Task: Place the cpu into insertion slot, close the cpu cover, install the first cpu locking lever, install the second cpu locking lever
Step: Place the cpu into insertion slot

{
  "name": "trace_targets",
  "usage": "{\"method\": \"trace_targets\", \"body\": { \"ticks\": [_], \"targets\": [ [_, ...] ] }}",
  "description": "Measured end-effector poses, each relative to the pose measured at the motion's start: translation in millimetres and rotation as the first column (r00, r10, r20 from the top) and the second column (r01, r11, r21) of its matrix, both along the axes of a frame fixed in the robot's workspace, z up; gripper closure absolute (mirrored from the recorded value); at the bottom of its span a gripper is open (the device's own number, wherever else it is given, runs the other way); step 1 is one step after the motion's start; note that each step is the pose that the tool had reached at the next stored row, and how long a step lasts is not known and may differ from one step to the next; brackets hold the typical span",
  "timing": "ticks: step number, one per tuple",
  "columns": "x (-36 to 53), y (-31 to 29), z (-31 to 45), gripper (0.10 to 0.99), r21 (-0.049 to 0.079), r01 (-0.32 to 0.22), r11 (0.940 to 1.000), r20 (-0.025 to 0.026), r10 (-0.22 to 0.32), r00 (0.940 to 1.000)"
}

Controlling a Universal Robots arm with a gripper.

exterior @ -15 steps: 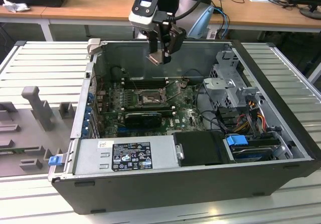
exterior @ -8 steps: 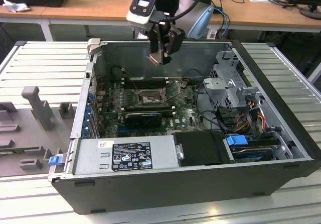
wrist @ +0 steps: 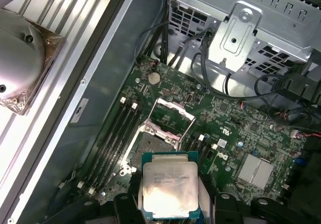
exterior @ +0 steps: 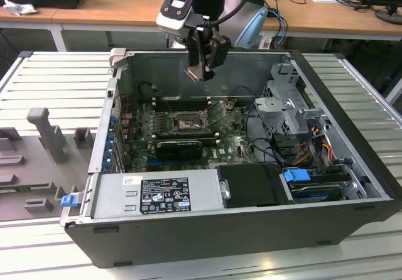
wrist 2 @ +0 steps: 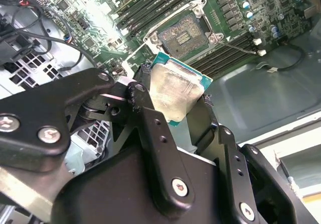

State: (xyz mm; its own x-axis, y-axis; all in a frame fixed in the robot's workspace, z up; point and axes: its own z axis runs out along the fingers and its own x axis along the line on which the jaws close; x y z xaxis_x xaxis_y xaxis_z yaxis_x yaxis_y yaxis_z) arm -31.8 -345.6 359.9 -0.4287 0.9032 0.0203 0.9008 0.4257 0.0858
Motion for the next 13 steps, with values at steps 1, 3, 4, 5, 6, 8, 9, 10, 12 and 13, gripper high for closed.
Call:
{"method": "trace_targets", "body": {
  "ticks": [1,3,4,5,6,8,9,10,12,13],
  "targets": [
    [0.0,0.0,0.0,0.553,0.0,0.005,1.0,0.0,-0.005,1.0],
    [0.0,0.0,-0.1,0.553,0.0,0.013,0.9999,0.0,-0.013,0.9999],
    [0.0,0.0,-0.1,0.553,0.0,0.02,0.9998,0.0,-0.02,0.9998],
    [0.0,0.0,-0.1,0.553,0.0,0.024,0.9997,0.0,-0.024,0.9997],
    [0.0,0.0,-0.1,0.553,0.0,0.03,0.9996,0.0,-0.03,0.9996],
    [0.0,0.0,-0.2,0.553,0.0,0.041,0.9992,0.0,-0.041,0.9992],
    [0.0,0.0,-0.2,0.553,0.0,0.045,0.999,0.0,-0.045,0.999],
    [0.0,0.0,-0.4,0.553,0.0,0.055,0.9985,0.0001,-0.055,0.9985],
    [0.0,0.0,-0.5,0.553,0.0,0.071,0.9975,0.0,-0.071,0.9975],
    [0.0,0.0,-0.9,0.553,0.0,0.097,0.9953,0.0,-0.097,0.9953]
  ]
}}
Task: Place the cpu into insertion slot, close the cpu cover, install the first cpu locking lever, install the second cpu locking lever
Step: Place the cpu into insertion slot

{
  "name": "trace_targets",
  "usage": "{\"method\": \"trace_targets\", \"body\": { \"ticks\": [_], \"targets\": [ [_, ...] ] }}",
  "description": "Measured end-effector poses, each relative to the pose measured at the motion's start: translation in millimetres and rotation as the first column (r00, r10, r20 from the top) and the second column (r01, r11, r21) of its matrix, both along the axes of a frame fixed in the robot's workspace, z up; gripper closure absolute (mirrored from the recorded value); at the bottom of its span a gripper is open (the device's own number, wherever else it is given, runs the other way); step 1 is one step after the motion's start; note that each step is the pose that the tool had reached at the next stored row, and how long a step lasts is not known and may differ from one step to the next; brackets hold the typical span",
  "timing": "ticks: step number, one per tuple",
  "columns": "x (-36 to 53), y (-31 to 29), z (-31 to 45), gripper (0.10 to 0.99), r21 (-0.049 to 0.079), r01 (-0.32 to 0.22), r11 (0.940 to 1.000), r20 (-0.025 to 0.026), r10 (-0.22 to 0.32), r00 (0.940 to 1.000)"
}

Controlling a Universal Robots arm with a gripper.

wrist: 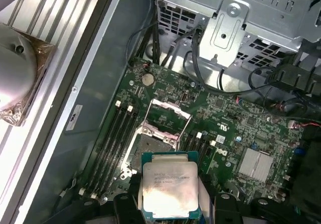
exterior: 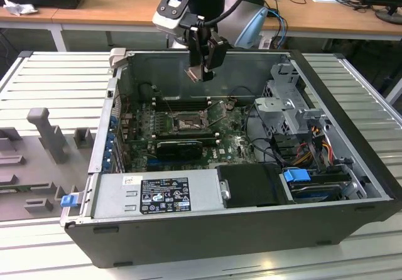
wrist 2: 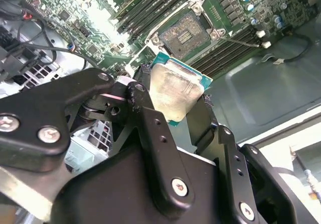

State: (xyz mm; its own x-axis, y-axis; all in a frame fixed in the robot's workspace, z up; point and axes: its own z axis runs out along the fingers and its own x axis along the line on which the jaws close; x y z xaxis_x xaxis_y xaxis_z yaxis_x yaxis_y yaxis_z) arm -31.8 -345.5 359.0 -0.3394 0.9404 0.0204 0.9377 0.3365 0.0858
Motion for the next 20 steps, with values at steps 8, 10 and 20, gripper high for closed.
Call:
{"method": "trace_targets", "body": {
  "ticks": [8,10,20],
  "targets": [
    [0.0,0.0,-14.3,0.553,0.0,0.294,0.9558,0.0,-0.294,0.9558],
    [-0.2,2.0,-20.7,0.553,0.0,0.316,0.9489,-0.0001,-0.316,0.9489],
    [-0.3,2.4,-30.4,0.553,-0.001,0.316,0.9488,-0.0016,-0.316,0.9488]
  ]
}}
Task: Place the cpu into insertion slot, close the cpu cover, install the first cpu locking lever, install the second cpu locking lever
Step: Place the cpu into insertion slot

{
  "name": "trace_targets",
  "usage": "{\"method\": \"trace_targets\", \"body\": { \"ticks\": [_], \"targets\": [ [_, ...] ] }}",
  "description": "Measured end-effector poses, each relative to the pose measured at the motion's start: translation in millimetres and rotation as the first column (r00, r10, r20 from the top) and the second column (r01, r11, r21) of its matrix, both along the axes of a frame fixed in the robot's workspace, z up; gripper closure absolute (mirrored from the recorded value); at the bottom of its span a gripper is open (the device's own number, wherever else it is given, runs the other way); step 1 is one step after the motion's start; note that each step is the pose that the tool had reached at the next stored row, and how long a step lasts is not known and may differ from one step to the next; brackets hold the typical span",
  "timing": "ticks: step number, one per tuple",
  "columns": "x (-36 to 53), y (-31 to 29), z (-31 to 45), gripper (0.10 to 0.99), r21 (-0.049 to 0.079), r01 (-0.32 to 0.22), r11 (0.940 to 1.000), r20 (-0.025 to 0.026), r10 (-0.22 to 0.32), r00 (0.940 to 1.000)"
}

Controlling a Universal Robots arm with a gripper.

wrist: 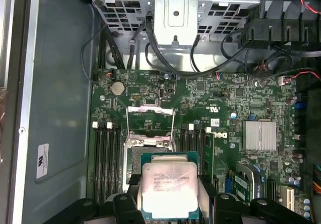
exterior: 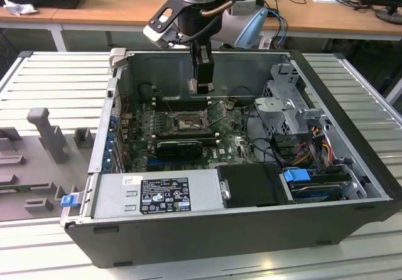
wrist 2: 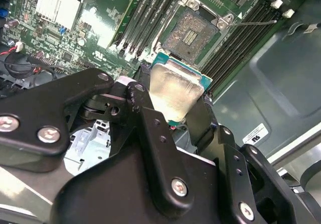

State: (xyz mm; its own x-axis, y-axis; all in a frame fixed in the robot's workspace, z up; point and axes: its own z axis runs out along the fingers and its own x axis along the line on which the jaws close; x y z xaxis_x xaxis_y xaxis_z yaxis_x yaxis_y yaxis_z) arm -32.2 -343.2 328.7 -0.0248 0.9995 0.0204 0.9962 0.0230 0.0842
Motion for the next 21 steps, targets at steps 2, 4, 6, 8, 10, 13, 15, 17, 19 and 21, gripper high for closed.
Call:
{"method": "trace_targets", "body": {
  "ticks": [2,4,6,8,10,13,15,17,19,21],
  "targets": [
    [0.0,0.0,-1.2,0.553,0.0,0.0,1.0,0.0,0.0,1.0],
    [0.0,0.0,-3.2,0.553,0.0,0.0,1.0,-0.0001,0.0,1.0],
    [0.0,0.0,-4.4,0.553,0.0,0.0,1.0,-0.0001,0.0,1.0],
    [0.0,0.0,-5.6,0.553,0.0,0.0,1.0,0.0,0.0,1.0],
    [0.0,0.0,-7.0,0.553,0.0,0.0,1.0,-0.0001,0.0,1.0],
    [0.0,0.0,-9.0,0.553,0.0,0.0,1.0,-0.0001,0.0,1.0],
    [0.0,0.0,-10.6,0.553,0.0,0.0,1.0,-0.0001,0.0,1.0],
    [0.0,0.0,-12.1,0.553,0.0,0.0,1.0,0.0,0.0,1.0],
    [0.0,0.0,-13.2,0.553,0.0,0.0,1.0,0.0,0.0,1.0],
    [0.0,0.0,-14.2,0.553,0.001,0.0,1.0,-0.0001,0.0,1.0]
  ]
}}
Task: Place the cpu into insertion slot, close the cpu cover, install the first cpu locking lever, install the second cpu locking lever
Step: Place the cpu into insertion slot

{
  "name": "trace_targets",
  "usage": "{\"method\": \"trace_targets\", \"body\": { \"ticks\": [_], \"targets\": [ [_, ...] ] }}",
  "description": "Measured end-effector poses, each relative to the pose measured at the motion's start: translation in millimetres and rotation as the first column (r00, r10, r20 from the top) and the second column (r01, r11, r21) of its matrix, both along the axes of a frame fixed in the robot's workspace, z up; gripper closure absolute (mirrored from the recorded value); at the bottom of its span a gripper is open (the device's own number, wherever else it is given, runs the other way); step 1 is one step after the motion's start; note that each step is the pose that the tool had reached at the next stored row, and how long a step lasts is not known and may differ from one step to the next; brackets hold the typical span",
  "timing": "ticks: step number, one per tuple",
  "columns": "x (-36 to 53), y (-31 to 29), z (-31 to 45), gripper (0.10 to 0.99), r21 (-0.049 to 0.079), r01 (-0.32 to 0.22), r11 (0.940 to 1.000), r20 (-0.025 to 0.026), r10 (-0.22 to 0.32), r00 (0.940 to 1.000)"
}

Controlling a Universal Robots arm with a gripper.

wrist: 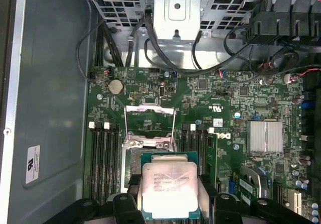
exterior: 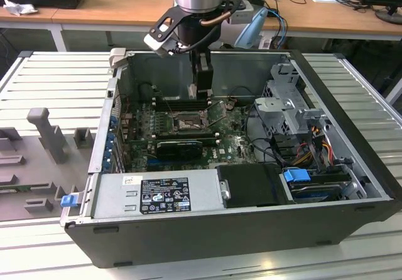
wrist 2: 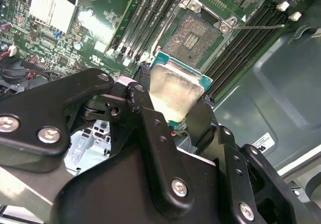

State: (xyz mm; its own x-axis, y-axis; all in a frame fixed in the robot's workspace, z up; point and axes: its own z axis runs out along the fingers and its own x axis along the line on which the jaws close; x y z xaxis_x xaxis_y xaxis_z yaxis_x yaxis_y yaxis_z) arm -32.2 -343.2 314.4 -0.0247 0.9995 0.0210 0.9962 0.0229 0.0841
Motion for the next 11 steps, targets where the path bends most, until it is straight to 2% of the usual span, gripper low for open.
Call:
{"method": "trace_targets", "body": {
  "ticks": [6,11],
  "targets": [
    [0.0,0.0,-4.7,0.553,0.001,0.0,1.0,0.0001,0.0,1.0],
    [-0.2,0.0,-15.4,0.553,0.002,0.0,1.0,0.0,0.0,1.0]
  ]
}}
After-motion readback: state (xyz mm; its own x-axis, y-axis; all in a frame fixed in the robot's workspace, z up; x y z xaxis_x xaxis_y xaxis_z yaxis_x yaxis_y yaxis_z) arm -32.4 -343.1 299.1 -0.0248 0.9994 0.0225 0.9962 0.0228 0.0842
